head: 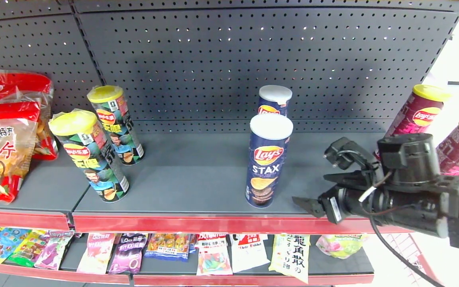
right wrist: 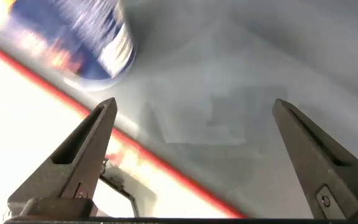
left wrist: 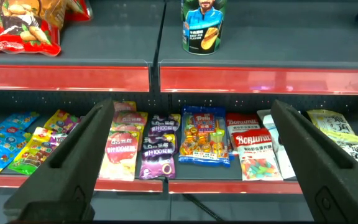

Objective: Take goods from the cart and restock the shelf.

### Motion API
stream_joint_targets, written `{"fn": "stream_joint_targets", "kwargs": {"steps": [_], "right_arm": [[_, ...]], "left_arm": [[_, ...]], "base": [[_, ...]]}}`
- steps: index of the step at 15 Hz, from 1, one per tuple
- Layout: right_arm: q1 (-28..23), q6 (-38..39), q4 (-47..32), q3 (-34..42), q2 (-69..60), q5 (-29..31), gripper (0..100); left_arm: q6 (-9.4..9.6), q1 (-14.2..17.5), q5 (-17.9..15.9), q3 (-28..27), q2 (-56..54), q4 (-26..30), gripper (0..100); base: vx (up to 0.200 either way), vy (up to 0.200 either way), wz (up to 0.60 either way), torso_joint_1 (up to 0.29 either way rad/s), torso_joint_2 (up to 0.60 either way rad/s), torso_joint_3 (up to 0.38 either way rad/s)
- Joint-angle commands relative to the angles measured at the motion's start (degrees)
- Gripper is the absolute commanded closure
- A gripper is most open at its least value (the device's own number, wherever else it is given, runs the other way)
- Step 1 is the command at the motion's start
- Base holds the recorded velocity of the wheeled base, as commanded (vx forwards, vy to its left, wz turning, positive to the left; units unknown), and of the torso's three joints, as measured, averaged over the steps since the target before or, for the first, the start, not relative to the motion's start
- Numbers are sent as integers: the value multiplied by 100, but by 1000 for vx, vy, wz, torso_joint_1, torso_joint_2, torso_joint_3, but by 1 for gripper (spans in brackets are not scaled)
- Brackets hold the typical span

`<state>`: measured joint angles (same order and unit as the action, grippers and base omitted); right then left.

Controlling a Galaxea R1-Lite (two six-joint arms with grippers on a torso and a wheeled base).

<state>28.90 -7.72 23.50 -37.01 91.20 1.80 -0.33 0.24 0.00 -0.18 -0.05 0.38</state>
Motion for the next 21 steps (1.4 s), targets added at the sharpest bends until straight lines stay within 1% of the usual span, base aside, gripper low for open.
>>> {"fn": "stream_joint_targets", "kwargs": {"steps": [1, 2, 3, 4, 5, 6, 7, 8, 9, 10, 11, 12, 13, 14, 15, 16, 17, 18, 19, 20, 21], "right_arm": [[-8, 16, 14, 651, -1043, -13, 0], [-104, 33, 23, 1363, -1965, -40, 0], [-166, 86, 5, 1759, -2598, -49, 0], [-139, 112, 5, 1943, -2906, -49, 0], [-113, 112, -56, 2479, -3820, -84, 0], [-139, 112, -74, 2655, -4084, -110, 0], [-315, 86, -408, 3139, -5173, -260, 0], [-465, 86, -742, 3191, -5595, -339, 0], [-1045, 77, -1700, 3130, -6483, -734, 0], [-1528, 77, -2271, 3033, -6949, -1226, 0], [-2284, 77, -2886, 2954, -7564, -1885, 0], [-2521, 86, -2992, 2954, -7766, -2017, 0], [-3224, 86, -3089, 3174, -8452, -2096, 0], [-3339, 156, -3001, 3306, -8575, -2070, 0], [-3303, 209, -2807, 3376, -8566, -1991, 0], [-3216, 236, -2605, 3455, -8628, -1675, 0], [-2996, 367, -2605, 3446, -8812, -1279, 0], [-2926, 534, -2614, 3437, -8988, -1121, 0], [-2899, 605, -2570, 3464, -9111, -1086, 0], [-2899, 754, -2552, 3481, -9120, -840, 0], [-2899, 974, -2544, 3490, -9120, -453, 0]], "left_arm": [[-2, 2, 0, 1, 5, -3, 0], [-2, 2, 0, 1, 5, 6, 0], [-2, 2, 0, 1, 5, -3, 0], [-2, 2, 0, 1, 5, 6, 0], [-2, 2, 0, 1, 5, 6, 0], [-2, 2, 0, 1, 5, 6, 0], [-2, 2, 0, 1, 5, 6, 0], [-2, 2, 0, 1, 5, 6, 0], [-2, 2, 0, 1, 5, -3, 0], [-2, 2, 0, 1, 5, -3, 0], [-2, 2, 0, 1, 5, -3, 0], [-2, 2, 0, 1, 5, 6, 0], [-2, 2, 0, 1, 5, 6, 0], [-2, 2, 0, 1, 5, 6, 0], [-2, 2, 0, 1, 5, -3, 0], [-2, 2, 0, 1, 5, 6, 0], [-2, 2, 0, 1, 5, 6, 0], [-2, 2, 0, 1, 5, 6, 0], [-2, 2, 0, 1, 5, 6, 0], [-2, 2, 0, 1, 5, 6, 0], [-2, 2, 0, 1, 5, -3, 0]], "base": [[0, 0, 0, 0, 0, 0], [0, 0, 0, 0, 0, 0], [0, 0, 0, 0, 0, 0], [0, 0, 0, 0, 0, 0], [0, 0, 0, 0, 0, 0], [0, 0, 0, 0, 0, 0], [0, 0, 0, 0, 0, 0], [0, 0, 0, 0, 0, 0], [0, 0, 0, 0, 0, 0], [0, 0, 0, 0, 0, 0], [0, 0, 0, 0, 0, 0], [0, 0, 0, 0, 0, 0], [0, 0, 0, 0, 0, 0], [0, 0, 0, 0, 0, 0], [0, 0, 0, 0, 0, 0], [0, 0, 0, 0, 0, 0], [0, 0, 0, 0, 0, 0], [0, 0, 0, 0, 0, 0], [0, 0, 0, 0, 0, 0], [0, 0, 0, 0, 0, 0], [0, 0, 0, 0, 0, 0]]}}
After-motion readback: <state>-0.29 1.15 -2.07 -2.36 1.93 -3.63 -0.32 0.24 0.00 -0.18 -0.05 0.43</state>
